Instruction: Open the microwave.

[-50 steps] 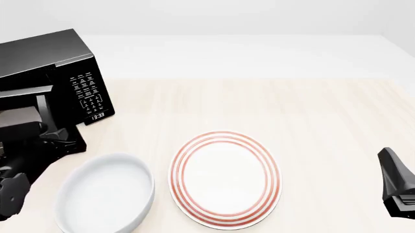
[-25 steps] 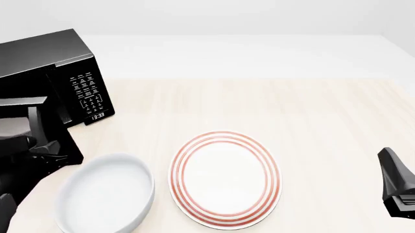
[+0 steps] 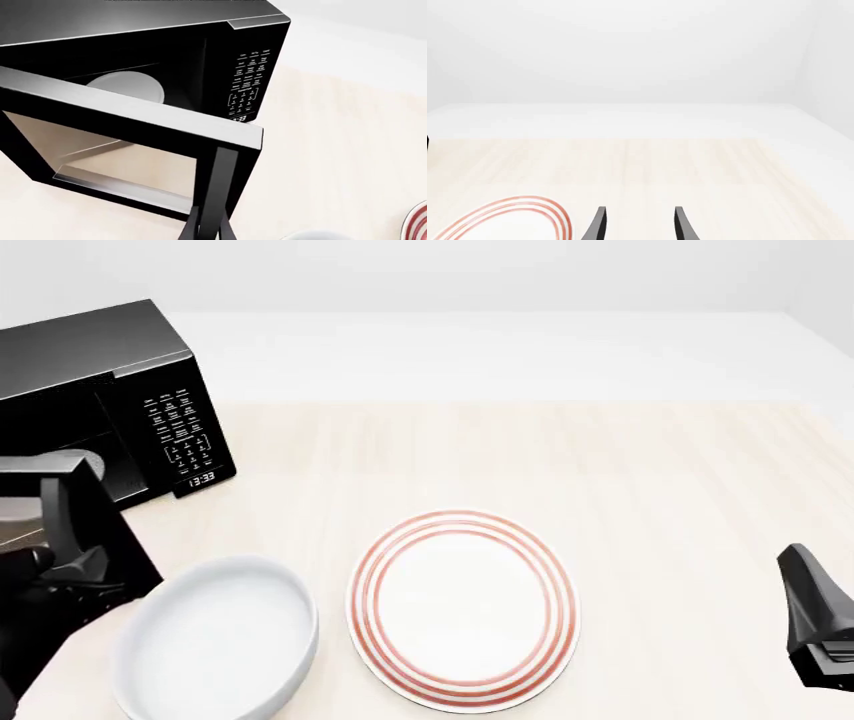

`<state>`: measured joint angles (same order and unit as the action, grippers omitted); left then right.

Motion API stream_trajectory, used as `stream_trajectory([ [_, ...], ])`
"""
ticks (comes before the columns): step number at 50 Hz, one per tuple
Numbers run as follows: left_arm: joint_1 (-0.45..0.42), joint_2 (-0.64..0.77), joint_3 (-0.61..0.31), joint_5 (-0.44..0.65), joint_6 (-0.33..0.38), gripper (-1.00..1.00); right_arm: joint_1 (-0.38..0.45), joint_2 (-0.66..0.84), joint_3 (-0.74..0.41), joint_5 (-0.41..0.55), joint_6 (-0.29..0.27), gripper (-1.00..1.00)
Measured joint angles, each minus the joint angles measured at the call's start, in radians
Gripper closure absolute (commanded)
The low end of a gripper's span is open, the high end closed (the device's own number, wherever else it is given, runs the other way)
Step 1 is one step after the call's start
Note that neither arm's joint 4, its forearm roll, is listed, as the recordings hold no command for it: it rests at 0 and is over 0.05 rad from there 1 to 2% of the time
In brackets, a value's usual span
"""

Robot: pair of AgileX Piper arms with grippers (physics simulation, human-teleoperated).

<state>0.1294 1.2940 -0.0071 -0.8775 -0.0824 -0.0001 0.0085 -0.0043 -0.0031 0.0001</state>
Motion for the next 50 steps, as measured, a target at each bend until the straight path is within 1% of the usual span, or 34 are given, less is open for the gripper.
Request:
stream_trajectory([
  [11,0.004,0.006,0.007,-0.020,-0.002,1.00,0.000,0.000,0.000,0.000,0.000,-1.00],
  [30,0.006,0.004,0.007,-0.016,-0.004,1.00,0.000,0.000,0.000,0.000,0.000,-1.00],
  [31,0.007,0.003,0.007,-0.015,-0.004,-1.00,0.000,0.000,0.000,0.000,0.000,-1.00],
  [36,-0.020,-0.029,-0.001,-0.071,-0.021,-1.00,0.000,0.000,0.000,0.000,0.000,-1.00],
  [41,-0.029,-0.062,-0.001,-0.096,-0.030,-1.00,0.000,0.000,0.000,0.000,0.000,-1.00],
  [50,-0.032,-0.076,0.001,-0.134,-0.044,-1.00,0.000,0.000,0.000,0.000,0.000,-1.00],
])
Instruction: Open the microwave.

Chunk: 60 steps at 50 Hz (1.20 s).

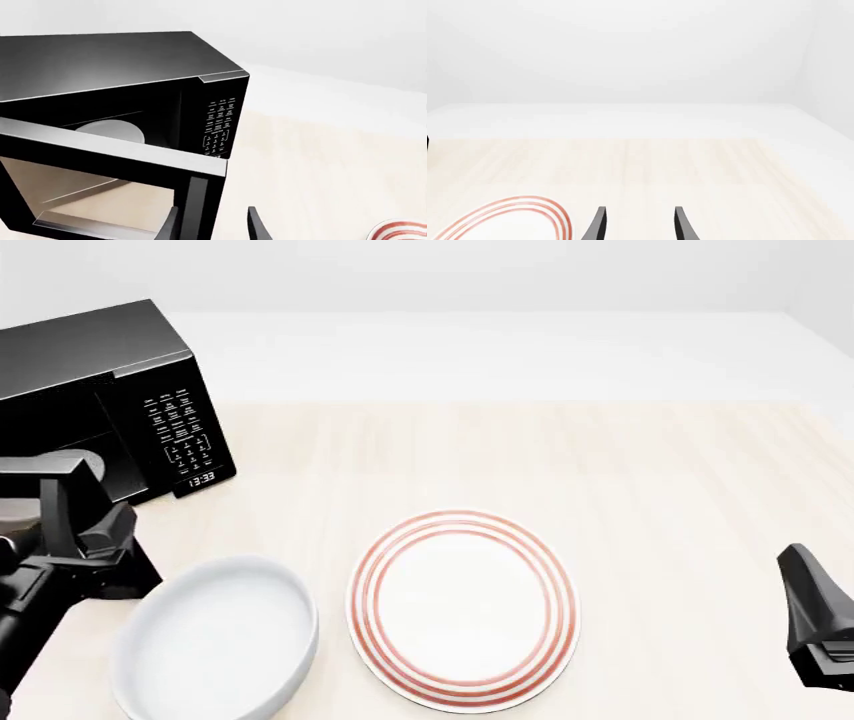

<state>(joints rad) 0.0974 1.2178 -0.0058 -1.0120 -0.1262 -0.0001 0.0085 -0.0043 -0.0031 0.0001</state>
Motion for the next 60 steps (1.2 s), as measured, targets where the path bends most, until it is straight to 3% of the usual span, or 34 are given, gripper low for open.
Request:
stream_trajectory([
  [14,0.019,-0.071,0.004,0.035,-0.007,-1.00,0.000,0.000,0.000,0.000,0.000,-1.00],
  [22,0.025,-0.165,0.005,0.119,0.002,-1.00,0.000,0.000,0.000,0.000,0.000,-1.00],
  [38,0.054,-0.523,-0.010,0.464,0.038,-1.00,0.000,0.000,0.000,0.000,0.000,-1.00],
  [60,0.081,-0.941,-0.120,0.933,0.085,-1.00,0.000,0.000,0.000,0.000,0.000,-1.00],
])
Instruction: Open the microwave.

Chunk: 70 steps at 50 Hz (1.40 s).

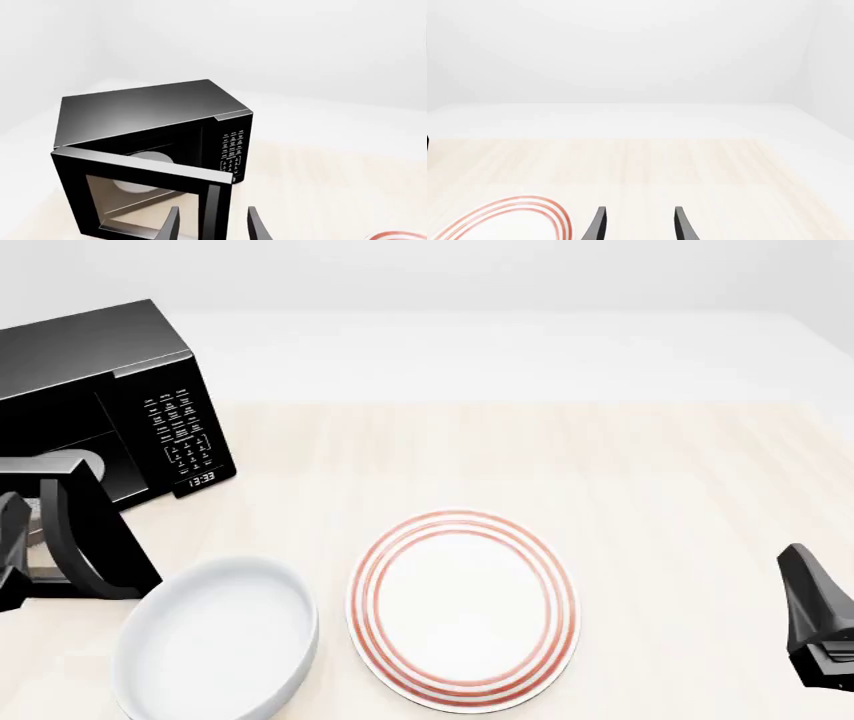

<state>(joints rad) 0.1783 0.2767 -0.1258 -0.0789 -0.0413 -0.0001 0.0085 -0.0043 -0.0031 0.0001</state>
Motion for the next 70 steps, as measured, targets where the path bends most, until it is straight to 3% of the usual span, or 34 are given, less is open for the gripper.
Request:
stream_trajectory([
  [16,0.004,-0.128,-0.103,0.175,0.026,-1.00,0.000,0.000,0.000,0.000,0.000,-1.00],
  [32,0.000,-0.128,-0.220,0.258,0.073,-1.00,0.000,0.000,0.000,0.000,0.000,-1.00],
  [51,-0.034,0.060,-0.392,0.280,0.147,-1.00,0.000,0.000,0.000,0.000,0.000,-1.00],
  [70,-0.091,0.312,-0.573,0.323,0.137,-1.00,0.000,0.000,0.000,0.000,0.000,-1.00],
])
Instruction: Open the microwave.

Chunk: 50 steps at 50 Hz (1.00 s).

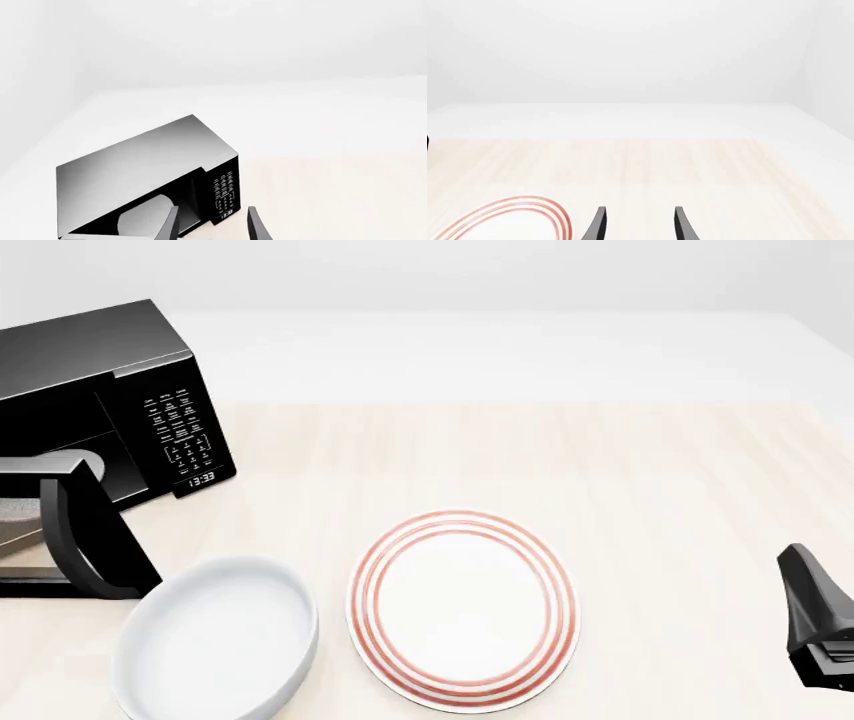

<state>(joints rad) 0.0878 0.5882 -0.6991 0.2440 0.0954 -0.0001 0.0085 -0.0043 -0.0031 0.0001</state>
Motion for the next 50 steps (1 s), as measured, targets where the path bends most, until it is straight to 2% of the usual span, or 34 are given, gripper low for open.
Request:
stream_trajectory([
  [15,-0.032,0.171,-0.148,0.118,0.008,-1.00,0.000,0.000,0.000,0.000,0.000,-1.00],
  [30,-0.050,0.361,-0.280,0.235,0.068,-1.00,0.000,0.000,0.000,0.000,0.000,-1.00],
  [41,-0.039,0.460,-0.350,0.313,0.116,-1.00,0.000,0.000,0.000,0.000,0.000,-1.00],
  [50,-0.012,0.503,-0.380,0.355,0.126,-1.00,0.000,0.000,0.000,0.000,0.000,-1.00],
])
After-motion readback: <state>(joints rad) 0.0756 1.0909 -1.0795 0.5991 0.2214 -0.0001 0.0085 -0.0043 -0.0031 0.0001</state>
